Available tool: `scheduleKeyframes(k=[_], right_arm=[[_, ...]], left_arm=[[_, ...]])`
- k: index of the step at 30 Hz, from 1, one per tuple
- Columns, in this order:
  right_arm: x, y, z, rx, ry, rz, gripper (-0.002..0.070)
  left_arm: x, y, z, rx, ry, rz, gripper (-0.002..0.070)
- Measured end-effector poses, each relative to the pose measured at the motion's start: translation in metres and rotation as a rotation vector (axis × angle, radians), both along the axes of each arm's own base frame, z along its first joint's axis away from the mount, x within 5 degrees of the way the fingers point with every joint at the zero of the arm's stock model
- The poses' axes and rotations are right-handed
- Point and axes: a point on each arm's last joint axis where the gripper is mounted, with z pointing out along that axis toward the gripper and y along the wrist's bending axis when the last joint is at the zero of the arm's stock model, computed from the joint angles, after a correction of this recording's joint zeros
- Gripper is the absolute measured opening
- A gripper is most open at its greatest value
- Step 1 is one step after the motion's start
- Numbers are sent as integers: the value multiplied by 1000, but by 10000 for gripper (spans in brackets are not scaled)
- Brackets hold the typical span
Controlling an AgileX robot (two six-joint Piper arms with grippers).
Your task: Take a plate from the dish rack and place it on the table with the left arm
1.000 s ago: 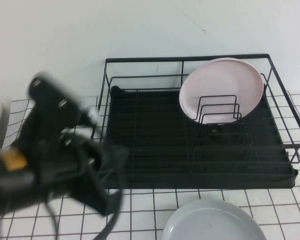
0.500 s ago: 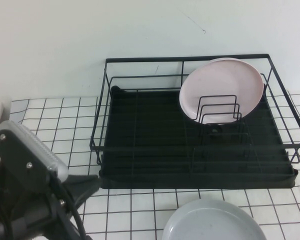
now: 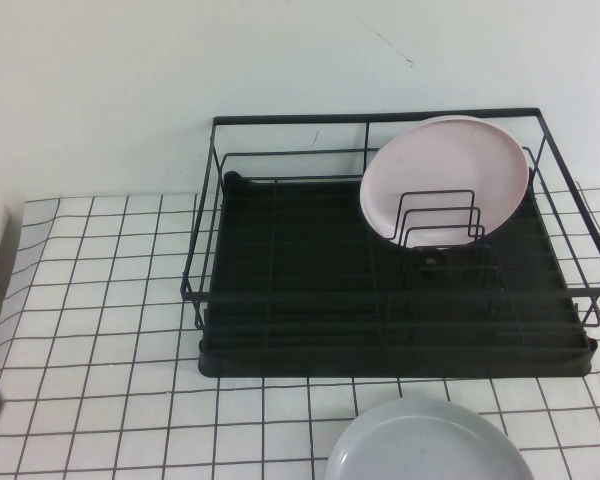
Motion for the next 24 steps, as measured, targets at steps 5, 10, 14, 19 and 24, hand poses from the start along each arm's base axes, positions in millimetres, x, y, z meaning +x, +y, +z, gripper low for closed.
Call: scheduleKeyframes(k=[5, 10, 14, 19, 24], right_arm=[[0, 0, 0, 0, 0, 0, -1], [0, 0, 0, 0, 0, 0, -1], [0, 0, 0, 0, 0, 0, -1], [0, 0, 0, 0, 0, 0, -1], [0, 0, 0, 0, 0, 0, -1]], left_arm=[[-14, 16, -16, -87, -49, 185, -1], [-20, 21, -24, -116, -37, 269, -1], [-20, 20, -34, -91, 71, 264, -1], [-23, 18, -52, -29, 267, 249, -1], [-24, 18, -54, -23, 287, 248, -1]])
